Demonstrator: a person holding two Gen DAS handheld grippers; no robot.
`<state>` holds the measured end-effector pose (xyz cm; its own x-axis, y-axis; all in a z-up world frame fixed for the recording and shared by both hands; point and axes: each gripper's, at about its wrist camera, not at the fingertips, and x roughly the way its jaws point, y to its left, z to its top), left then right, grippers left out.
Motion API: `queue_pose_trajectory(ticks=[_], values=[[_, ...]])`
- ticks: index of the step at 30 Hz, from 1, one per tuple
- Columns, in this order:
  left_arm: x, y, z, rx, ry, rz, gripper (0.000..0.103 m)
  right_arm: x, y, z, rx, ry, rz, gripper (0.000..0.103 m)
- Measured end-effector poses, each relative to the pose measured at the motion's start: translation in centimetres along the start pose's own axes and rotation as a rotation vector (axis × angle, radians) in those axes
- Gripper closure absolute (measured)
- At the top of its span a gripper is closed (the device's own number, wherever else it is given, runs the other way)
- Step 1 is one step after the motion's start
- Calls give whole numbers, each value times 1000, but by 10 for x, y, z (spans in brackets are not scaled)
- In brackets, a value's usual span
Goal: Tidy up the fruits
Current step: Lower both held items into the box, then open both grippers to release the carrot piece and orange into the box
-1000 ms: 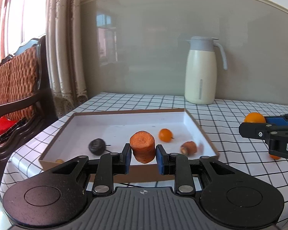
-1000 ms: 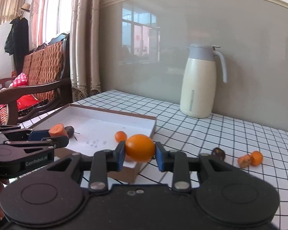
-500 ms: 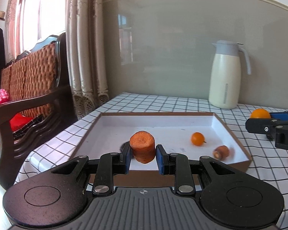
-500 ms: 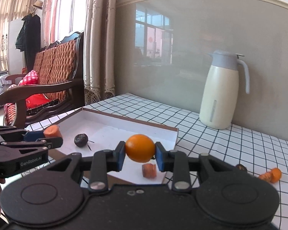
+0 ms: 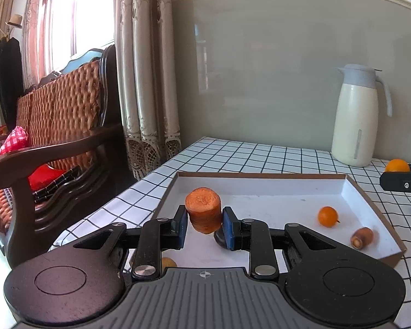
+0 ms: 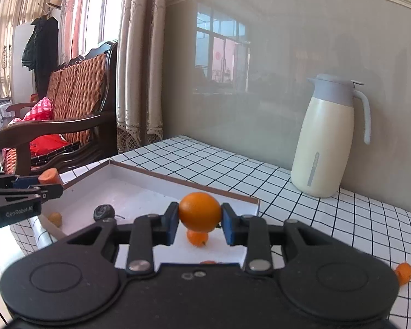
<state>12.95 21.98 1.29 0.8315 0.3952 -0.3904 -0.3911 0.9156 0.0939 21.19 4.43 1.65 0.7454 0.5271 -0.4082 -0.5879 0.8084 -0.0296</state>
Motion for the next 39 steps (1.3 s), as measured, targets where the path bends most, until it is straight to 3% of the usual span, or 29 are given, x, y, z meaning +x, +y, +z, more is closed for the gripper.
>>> queue_pose_trajectory(ticks=[15, 39], values=[[37, 10, 9, -14, 25, 9, 76, 37, -5, 12, 0, 34, 11, 79], [108, 11, 30, -21, 171, 0, 75, 108, -30, 26, 47, 171, 24, 77]])
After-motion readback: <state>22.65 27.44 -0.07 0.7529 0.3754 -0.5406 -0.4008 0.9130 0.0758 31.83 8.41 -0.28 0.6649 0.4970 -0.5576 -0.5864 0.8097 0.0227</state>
